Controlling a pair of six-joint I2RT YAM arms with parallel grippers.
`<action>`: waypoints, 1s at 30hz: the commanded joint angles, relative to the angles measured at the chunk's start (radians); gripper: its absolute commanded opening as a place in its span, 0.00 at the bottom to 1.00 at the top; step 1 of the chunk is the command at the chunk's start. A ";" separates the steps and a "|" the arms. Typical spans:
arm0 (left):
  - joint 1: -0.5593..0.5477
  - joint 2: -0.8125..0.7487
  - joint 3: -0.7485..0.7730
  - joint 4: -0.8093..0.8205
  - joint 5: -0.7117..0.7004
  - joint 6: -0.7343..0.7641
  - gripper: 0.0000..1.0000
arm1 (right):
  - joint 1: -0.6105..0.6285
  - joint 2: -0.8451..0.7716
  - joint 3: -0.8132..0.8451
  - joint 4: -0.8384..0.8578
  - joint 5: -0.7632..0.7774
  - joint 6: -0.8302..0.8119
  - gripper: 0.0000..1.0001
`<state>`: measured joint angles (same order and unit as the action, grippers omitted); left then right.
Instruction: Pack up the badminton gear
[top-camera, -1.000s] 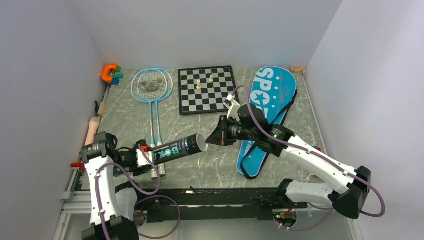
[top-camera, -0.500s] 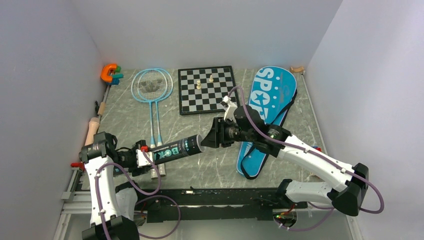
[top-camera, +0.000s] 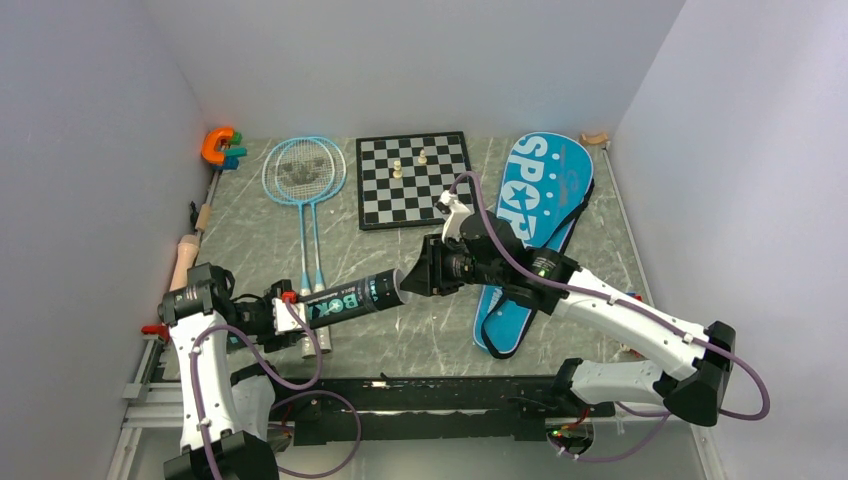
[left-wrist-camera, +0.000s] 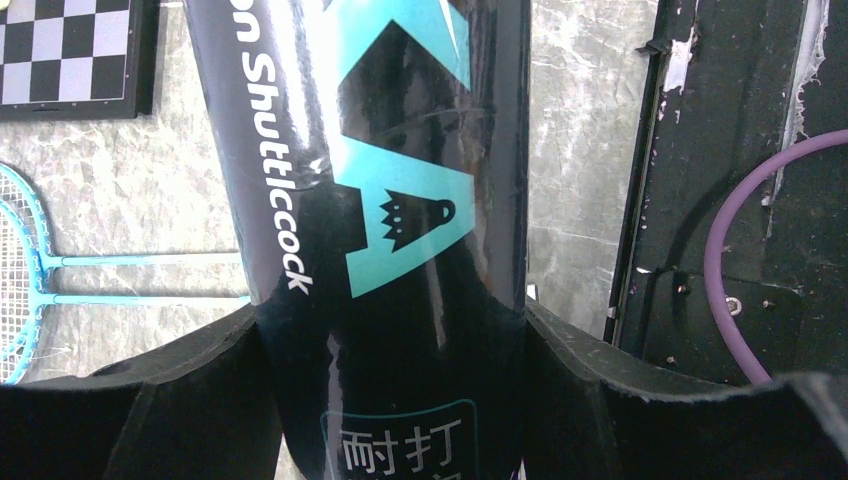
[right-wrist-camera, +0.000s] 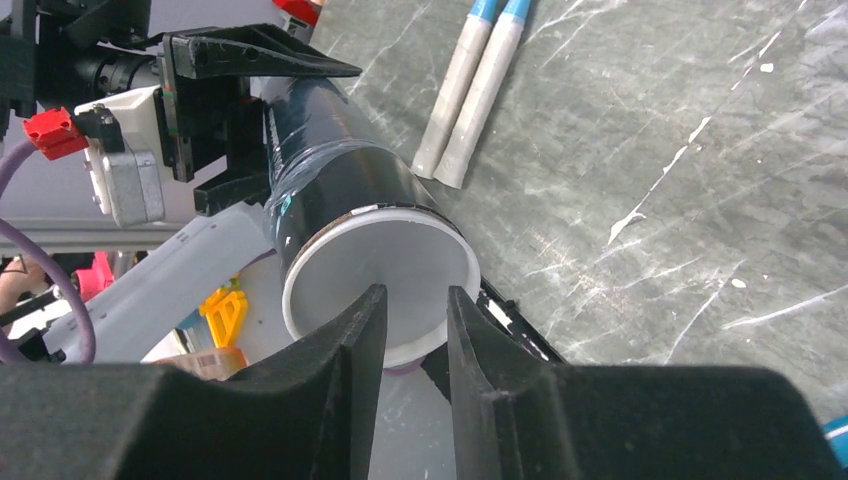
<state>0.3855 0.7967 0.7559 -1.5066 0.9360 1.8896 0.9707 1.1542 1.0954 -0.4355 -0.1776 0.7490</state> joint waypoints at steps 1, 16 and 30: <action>-0.002 0.003 0.036 -0.026 0.100 0.004 0.09 | 0.021 0.017 0.049 -0.007 0.032 -0.010 0.31; -0.004 0.005 0.064 -0.061 0.147 0.016 0.08 | 0.027 0.017 -0.059 0.216 -0.080 0.089 0.24; -0.007 0.014 0.082 -0.002 0.190 -0.109 0.08 | -0.037 -0.042 -0.039 0.161 -0.063 0.082 0.47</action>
<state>0.3939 0.8089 0.7807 -1.5017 0.8997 1.8656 0.9615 1.1362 0.9897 -0.2203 -0.2409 0.8566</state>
